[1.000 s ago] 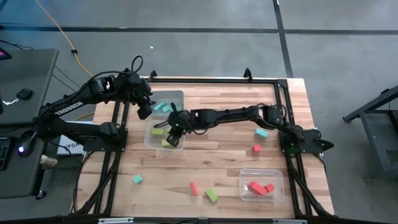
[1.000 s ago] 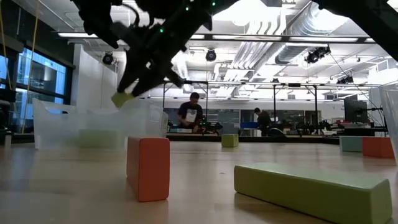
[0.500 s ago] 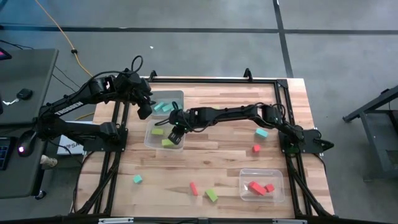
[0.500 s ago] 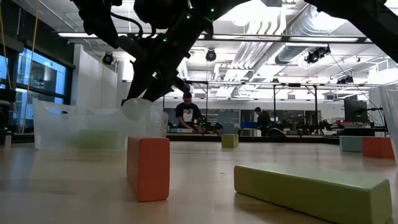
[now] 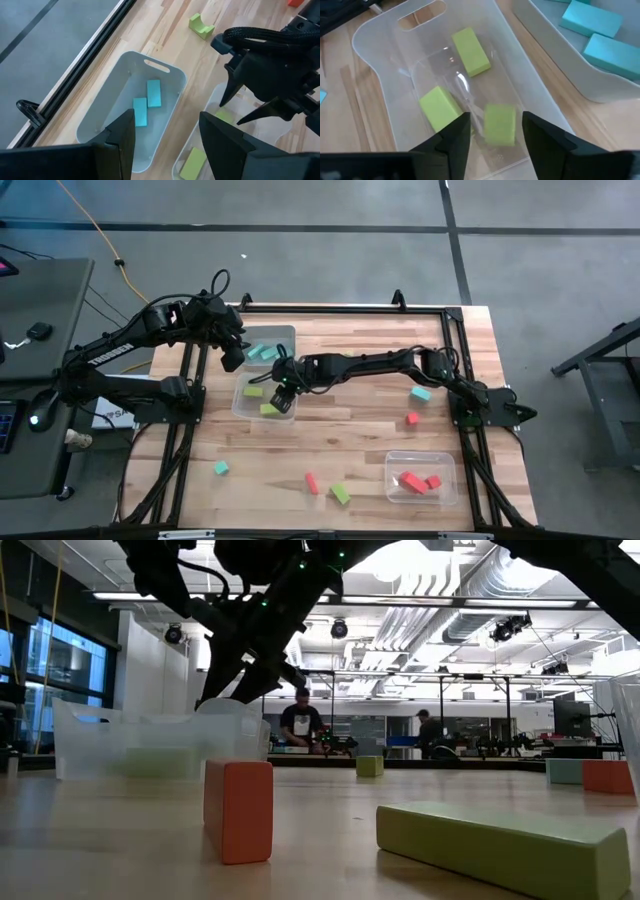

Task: Sort & place blocks by color
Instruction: Put the green block into the left transparent bin, then put the blue block into the gray bin

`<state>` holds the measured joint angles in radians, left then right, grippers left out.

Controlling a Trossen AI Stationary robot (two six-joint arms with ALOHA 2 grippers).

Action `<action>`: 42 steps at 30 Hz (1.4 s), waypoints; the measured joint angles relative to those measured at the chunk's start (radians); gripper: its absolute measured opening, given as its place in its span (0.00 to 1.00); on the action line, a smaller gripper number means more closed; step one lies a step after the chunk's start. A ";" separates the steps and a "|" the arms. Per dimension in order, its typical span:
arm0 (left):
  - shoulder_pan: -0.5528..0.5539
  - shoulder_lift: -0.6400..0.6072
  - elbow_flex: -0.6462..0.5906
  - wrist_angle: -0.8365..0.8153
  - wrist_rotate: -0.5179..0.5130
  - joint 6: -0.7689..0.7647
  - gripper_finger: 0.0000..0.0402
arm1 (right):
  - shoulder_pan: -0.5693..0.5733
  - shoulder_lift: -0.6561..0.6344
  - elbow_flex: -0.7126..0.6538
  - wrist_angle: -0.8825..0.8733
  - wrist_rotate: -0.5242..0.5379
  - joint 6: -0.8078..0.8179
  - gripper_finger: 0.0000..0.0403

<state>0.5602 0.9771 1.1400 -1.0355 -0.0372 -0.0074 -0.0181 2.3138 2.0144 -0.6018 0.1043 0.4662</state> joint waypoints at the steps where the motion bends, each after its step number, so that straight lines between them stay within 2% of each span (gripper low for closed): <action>1: 0.000 0.000 0.000 0.000 0.000 0.000 0.42 | 0.000 0.000 0.000 0.000 0.000 0.000 0.42; 7: 0.000 0.000 0.000 0.000 0.000 0.000 0.42 | 0.000 0.000 0.012 -0.018 -0.036 0.005 0.42; 10: 0.000 0.000 0.000 0.000 0.000 0.000 0.42 | 0.000 -0.001 0.067 -0.068 -0.070 0.006 0.42; 14: 0.000 0.000 0.000 0.000 0.000 0.000 0.42 | 0.000 -0.001 0.176 -0.225 -0.068 0.005 0.43; 21: 0.000 0.000 0.000 0.000 0.000 -0.007 0.42 | 0.013 -0.004 0.345 -0.451 0.047 -0.052 0.43; 26: 0.000 0.000 0.000 -0.002 0.000 -0.015 0.42 | 0.027 -0.024 0.319 -0.540 0.083 -0.064 0.43; 35: 0.000 0.000 0.000 -0.035 0.000 -0.042 0.42 | 0.072 -0.027 0.307 -0.965 0.274 -0.034 0.43; 42: 0.000 0.000 0.000 -0.036 0.000 -0.042 0.42 | 0.096 -0.048 0.292 -0.969 0.313 -0.038 0.43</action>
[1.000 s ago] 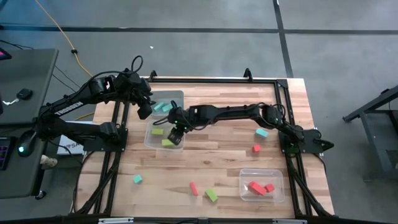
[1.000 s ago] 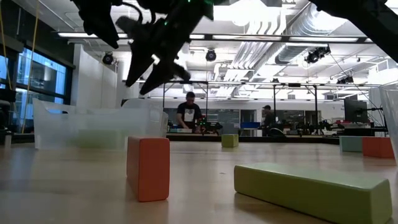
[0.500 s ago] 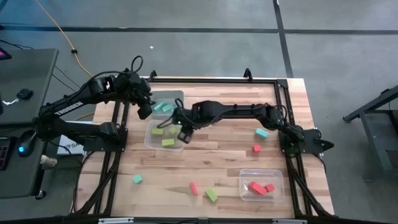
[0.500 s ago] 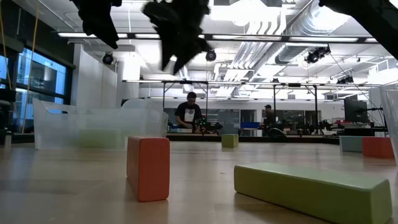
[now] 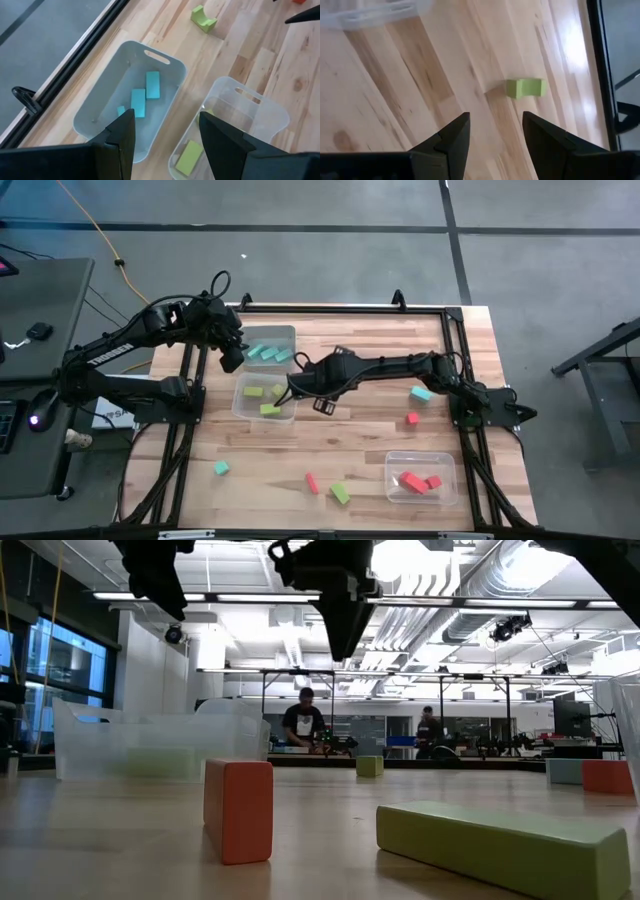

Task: Sort & place blocks by color
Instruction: Put the blue block into the gray bin

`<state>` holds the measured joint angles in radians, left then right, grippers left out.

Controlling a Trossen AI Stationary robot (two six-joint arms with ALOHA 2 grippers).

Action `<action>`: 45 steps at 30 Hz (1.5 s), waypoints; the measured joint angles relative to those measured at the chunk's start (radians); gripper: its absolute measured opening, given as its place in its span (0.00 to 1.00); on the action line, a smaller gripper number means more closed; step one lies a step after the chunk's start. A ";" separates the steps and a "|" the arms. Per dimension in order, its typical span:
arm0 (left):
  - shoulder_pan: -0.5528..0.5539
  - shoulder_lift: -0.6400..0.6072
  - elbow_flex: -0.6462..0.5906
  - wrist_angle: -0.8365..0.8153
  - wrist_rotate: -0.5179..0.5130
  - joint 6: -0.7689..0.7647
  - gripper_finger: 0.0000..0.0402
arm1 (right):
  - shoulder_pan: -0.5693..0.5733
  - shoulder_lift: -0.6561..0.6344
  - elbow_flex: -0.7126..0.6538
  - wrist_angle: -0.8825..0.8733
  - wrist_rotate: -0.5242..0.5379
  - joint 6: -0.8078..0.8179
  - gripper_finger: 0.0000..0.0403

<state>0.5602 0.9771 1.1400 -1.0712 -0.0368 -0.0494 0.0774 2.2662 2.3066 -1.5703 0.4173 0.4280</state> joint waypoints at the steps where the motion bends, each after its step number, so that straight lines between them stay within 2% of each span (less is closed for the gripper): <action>1: 0.000 0.000 0.000 -0.001 0.000 0.000 0.42 | 0.002 0.000 0.000 0.001 -0.001 -0.002 0.43; 11: 0.000 0.000 0.000 -0.030 0.000 0.002 0.42 | 0.012 -0.001 -0.002 0.000 0.016 -0.062 0.43; 15: 0.000 0.000 0.000 -0.039 0.000 0.017 0.42 | 0.014 -0.053 -0.127 0.003 0.015 -0.047 0.43; 19: 0.000 0.000 0.000 -0.039 0.000 0.019 0.42 | 0.014 -0.184 -0.359 -0.003 0.011 0.053 0.43; 23: 0.000 0.000 0.000 -0.034 0.000 0.019 0.42 | 0.013 -0.318 -0.535 0.001 -0.001 0.160 0.43; 35: 0.000 0.000 0.000 -0.032 0.000 0.018 0.42 | 0.013 -0.718 -0.873 0.038 -0.018 0.301 0.43; 40: 0.000 0.000 0.000 -0.031 0.000 0.018 0.42 | -0.007 -0.883 -1.008 0.101 -0.095 0.305 0.43; 45: 0.000 0.000 0.000 -0.031 0.000 0.016 0.42 | -0.057 -1.041 -1.160 0.191 -0.226 0.294 0.43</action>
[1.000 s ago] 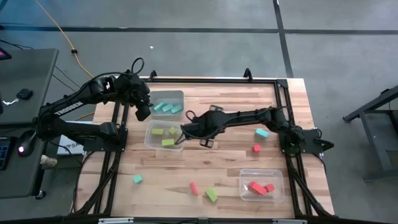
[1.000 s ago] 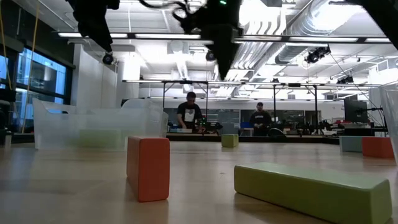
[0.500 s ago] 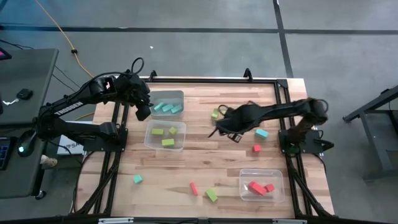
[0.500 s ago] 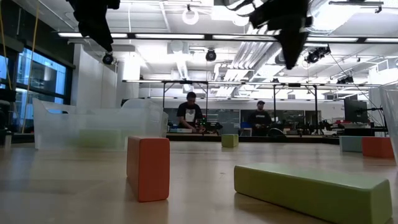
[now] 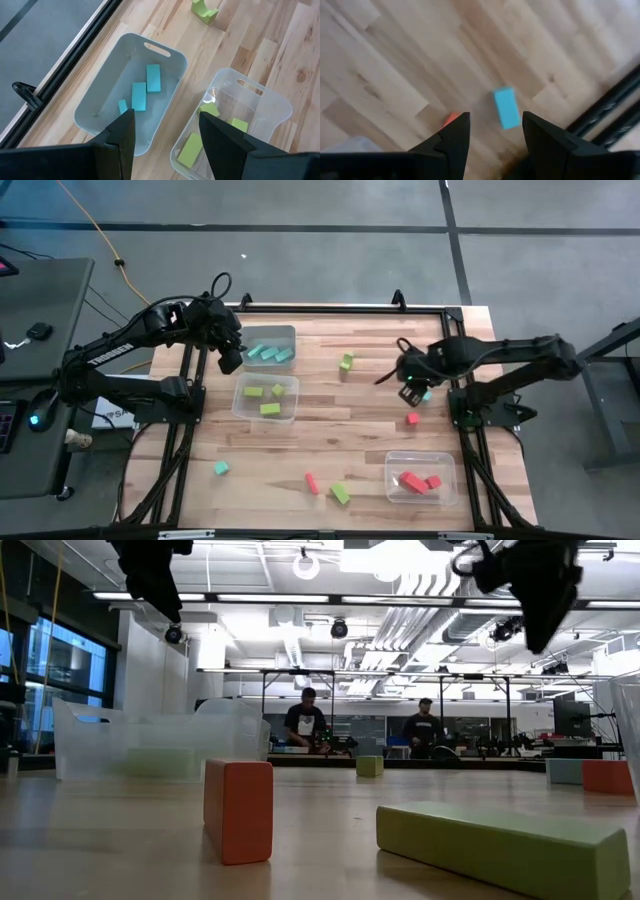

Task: Sort & place blocks by color
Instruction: Put the blue block into the gray bin

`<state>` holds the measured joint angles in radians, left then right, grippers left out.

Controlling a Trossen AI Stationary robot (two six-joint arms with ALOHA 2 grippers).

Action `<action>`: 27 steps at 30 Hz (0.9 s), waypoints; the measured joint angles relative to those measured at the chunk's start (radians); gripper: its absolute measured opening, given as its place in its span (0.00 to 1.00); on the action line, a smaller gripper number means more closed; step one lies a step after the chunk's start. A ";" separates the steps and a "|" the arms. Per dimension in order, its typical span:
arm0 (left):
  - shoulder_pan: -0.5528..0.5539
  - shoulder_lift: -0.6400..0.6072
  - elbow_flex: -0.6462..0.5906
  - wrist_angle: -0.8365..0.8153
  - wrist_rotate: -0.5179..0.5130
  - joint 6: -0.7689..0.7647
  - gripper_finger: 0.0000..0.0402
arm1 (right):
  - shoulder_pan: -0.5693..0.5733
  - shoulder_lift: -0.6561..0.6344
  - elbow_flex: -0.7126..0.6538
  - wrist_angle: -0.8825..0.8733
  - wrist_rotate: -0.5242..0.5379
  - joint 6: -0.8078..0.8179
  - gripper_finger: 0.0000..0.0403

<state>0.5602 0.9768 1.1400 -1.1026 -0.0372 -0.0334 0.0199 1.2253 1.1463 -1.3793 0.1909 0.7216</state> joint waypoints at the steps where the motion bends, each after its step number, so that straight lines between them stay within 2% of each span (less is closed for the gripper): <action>1: 0.000 0.000 0.000 0.000 0.000 0.000 0.42 | -0.012 -0.028 -0.030 0.016 -0.023 0.000 0.43; 6: 0.000 0.000 0.000 0.000 0.000 0.000 0.42 | -0.065 -0.140 -0.160 0.073 -0.072 0.017 0.43; 11: 0.000 0.000 0.000 0.001 0.000 -0.015 0.42 | -0.115 -0.190 -0.246 0.098 -0.128 0.029 0.45; 17: 0.000 0.000 0.000 0.001 0.000 -0.027 0.42 | -0.158 -0.175 -0.293 0.121 -0.140 -0.050 0.52; 27: 0.000 0.000 0.000 0.001 0.000 -0.055 0.42 | -0.214 -0.036 -0.354 0.140 -0.191 -0.233 0.53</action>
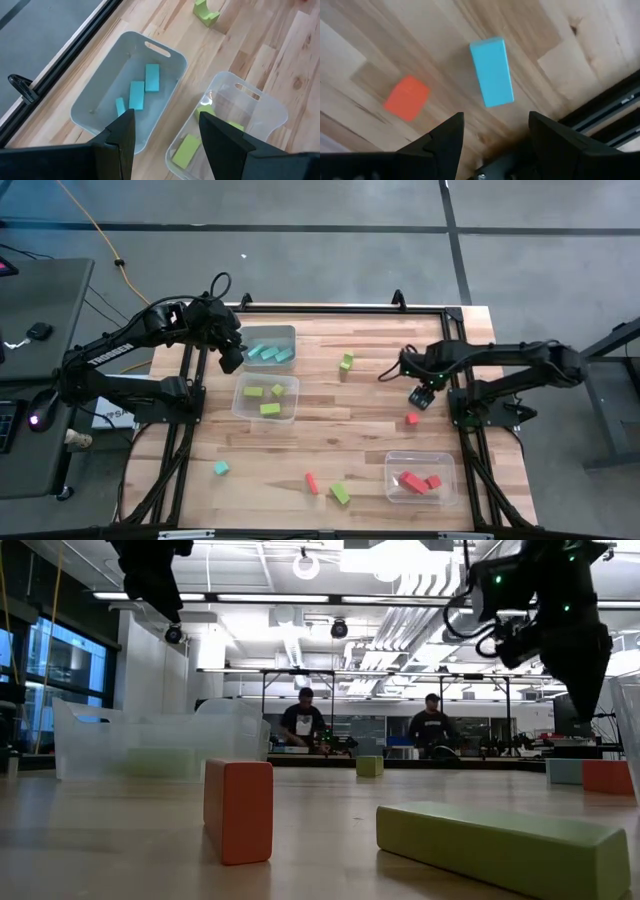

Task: Sort & place blocks by color
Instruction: Put the blue block into the gray bin

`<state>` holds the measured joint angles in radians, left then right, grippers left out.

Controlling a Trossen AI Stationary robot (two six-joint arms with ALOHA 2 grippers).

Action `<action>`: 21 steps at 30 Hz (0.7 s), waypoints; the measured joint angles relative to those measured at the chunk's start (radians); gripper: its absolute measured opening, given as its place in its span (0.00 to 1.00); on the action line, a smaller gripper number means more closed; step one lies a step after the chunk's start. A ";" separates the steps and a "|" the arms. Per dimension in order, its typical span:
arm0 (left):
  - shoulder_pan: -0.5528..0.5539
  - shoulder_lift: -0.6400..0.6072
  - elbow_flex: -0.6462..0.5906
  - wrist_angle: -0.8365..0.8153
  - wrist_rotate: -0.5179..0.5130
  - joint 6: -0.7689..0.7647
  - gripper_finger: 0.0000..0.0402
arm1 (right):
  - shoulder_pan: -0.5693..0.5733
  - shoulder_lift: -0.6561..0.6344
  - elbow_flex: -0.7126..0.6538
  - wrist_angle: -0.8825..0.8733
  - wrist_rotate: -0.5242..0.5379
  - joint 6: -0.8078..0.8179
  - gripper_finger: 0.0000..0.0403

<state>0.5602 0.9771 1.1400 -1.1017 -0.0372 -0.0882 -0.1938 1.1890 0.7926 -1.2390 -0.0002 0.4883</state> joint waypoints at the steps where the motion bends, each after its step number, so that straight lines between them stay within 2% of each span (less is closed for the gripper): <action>1: 0.000 0.000 0.000 0.000 0.000 -0.007 0.42 | 0.000 0.017 -0.003 0.005 -0.002 -0.017 0.53; 14: 0.000 0.000 0.000 0.000 0.000 -0.014 0.42 | -0.036 0.237 -0.011 0.059 -0.005 -0.129 0.53; 21: 0.000 0.000 0.000 0.000 0.000 -0.014 0.42 | -0.062 0.310 -0.011 0.100 -0.028 -0.161 0.53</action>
<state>0.5606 0.9771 1.1400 -1.1015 -0.0376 -0.1020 -0.2558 1.4992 0.7815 -1.1389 -0.0277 0.3275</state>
